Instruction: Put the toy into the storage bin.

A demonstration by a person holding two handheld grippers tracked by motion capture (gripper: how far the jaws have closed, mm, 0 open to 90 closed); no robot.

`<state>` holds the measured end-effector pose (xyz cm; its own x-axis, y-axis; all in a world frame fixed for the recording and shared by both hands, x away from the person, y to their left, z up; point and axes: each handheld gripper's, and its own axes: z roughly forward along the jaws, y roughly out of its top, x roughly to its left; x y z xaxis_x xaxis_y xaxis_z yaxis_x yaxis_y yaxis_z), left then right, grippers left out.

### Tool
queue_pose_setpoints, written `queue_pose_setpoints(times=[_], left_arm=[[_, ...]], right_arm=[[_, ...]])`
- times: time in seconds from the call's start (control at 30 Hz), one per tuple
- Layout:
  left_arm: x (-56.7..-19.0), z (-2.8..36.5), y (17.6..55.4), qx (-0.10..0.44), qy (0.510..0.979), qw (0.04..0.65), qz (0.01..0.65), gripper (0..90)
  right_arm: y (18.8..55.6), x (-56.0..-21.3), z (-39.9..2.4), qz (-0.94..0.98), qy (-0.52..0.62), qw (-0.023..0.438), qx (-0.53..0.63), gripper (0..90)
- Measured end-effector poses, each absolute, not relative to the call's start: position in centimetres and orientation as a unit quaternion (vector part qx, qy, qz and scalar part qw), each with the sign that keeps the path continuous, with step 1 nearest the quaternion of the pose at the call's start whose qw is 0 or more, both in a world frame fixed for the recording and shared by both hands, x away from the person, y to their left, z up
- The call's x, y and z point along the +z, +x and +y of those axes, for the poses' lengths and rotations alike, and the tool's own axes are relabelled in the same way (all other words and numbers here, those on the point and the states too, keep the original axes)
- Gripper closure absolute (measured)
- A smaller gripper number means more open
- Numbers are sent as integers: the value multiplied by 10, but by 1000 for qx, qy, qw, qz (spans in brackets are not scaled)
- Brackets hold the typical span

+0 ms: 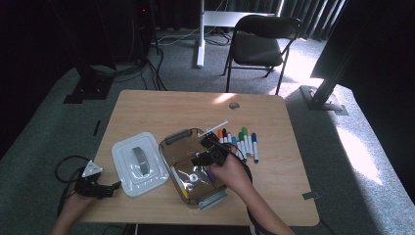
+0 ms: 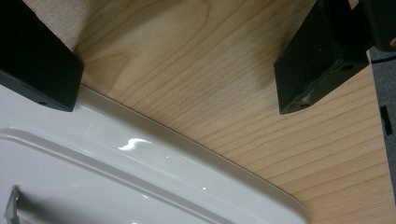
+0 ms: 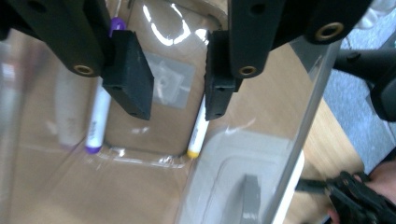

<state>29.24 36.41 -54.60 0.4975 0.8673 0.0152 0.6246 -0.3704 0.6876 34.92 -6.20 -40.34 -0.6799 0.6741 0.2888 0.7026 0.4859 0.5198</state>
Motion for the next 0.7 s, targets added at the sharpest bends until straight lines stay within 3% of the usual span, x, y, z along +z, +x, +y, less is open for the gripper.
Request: queue_pose_setpoints(times=[0.7], left_arm=[[-546, 364, 292, 191, 806, 316, 463, 17]], right_arm=[[363, -395, -146, -794, -490, -32, -359, 392]])
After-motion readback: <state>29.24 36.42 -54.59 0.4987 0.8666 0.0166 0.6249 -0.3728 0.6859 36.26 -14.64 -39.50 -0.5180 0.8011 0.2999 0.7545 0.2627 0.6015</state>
